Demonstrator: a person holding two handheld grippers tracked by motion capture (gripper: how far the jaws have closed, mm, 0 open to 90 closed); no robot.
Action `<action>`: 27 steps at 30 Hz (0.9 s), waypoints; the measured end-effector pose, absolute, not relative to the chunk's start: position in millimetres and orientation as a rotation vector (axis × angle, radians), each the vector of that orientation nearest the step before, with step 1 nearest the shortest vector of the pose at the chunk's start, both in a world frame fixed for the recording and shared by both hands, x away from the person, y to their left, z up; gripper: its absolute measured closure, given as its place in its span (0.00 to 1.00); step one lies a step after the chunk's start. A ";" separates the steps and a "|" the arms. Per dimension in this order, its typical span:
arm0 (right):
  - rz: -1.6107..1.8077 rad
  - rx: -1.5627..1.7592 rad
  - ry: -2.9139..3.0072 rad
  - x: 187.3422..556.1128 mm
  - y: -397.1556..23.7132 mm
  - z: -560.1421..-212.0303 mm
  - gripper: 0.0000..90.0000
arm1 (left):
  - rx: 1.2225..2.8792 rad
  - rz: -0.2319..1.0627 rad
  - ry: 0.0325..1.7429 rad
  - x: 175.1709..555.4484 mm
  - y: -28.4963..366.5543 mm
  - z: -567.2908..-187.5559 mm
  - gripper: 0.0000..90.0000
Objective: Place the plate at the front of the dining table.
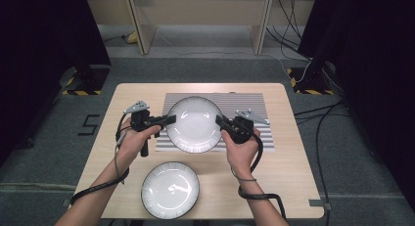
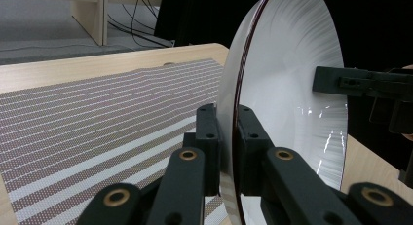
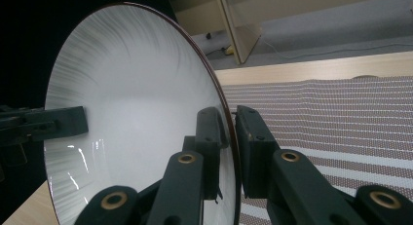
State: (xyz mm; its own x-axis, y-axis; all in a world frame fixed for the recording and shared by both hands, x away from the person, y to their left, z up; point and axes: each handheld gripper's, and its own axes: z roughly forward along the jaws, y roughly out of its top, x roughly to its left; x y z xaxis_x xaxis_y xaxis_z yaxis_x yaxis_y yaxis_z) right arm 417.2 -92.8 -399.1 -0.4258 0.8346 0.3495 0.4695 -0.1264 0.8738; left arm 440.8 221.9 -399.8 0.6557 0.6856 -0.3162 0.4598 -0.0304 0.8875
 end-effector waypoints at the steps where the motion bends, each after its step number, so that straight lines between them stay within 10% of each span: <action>1: 1.570 1.452 1.821 417.4 -92.8 -399.1 0.90 | 1.670 0.232 0.947 441.5 221.7 -400.1 0.91; 27: 1.545 1.466 1.822 426.4 -93.2 -401.1 0.90 | 1.673 0.235 0.961 449.2 218.7 -402.6 0.92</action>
